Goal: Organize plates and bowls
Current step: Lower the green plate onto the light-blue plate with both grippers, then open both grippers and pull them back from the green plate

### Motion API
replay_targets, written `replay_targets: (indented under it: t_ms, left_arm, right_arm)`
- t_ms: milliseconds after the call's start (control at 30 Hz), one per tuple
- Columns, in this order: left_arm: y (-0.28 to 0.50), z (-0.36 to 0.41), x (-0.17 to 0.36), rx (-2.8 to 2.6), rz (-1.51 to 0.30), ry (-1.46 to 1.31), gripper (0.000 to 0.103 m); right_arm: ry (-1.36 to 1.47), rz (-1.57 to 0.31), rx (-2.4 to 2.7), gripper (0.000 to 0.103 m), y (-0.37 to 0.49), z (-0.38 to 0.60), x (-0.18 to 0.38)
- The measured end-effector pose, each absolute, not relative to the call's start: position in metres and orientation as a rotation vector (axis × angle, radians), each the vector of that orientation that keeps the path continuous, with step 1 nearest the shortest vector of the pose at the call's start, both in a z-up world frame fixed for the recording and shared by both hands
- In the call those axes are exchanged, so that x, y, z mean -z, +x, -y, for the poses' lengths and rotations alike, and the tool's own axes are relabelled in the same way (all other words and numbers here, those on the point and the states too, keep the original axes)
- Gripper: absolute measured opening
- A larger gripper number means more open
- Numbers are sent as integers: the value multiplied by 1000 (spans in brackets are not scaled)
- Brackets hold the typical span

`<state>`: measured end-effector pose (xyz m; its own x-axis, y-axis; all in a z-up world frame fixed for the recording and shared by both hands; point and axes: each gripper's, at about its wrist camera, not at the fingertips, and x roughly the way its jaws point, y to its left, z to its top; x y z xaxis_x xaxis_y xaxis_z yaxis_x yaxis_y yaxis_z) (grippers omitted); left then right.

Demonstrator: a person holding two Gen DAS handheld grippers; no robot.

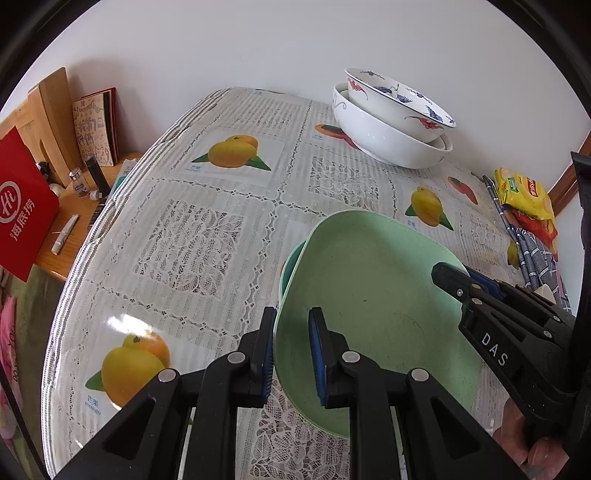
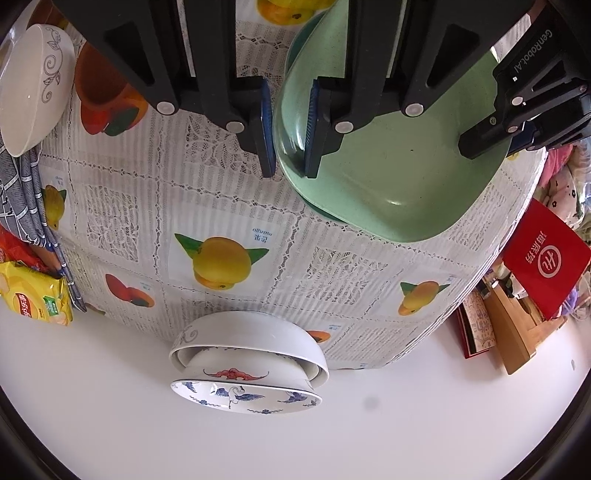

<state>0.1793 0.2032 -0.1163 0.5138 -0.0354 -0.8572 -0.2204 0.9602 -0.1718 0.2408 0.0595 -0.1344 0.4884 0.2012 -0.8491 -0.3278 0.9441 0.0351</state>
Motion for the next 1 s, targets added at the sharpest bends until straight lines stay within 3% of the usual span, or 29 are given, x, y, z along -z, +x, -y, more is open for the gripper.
replay_targets:
  t_ms: [167,300,567,733,1000]
  left_arm:
    - [173,-204,111,-111,-1021,-284,17]
    - [167,-204,104,-92,-1009,-298,30]
    - [157,-197,93,-83,-988,-287,30]
    - [151,-189,87,-87,-980,-271,33]
    - [138,-186,70,-140,-930,-269,33]
  right_arm:
    - [-106,-994,-351,22,236,-59,124]
    - [-139,-975,-363,26,227,-64,118]
    - [-142,-954,-358,26,207,-56,105]
    - [-138,-929,-339,43,191,-40,97]
    - [-118,-908,-287,48,169,-1,87]
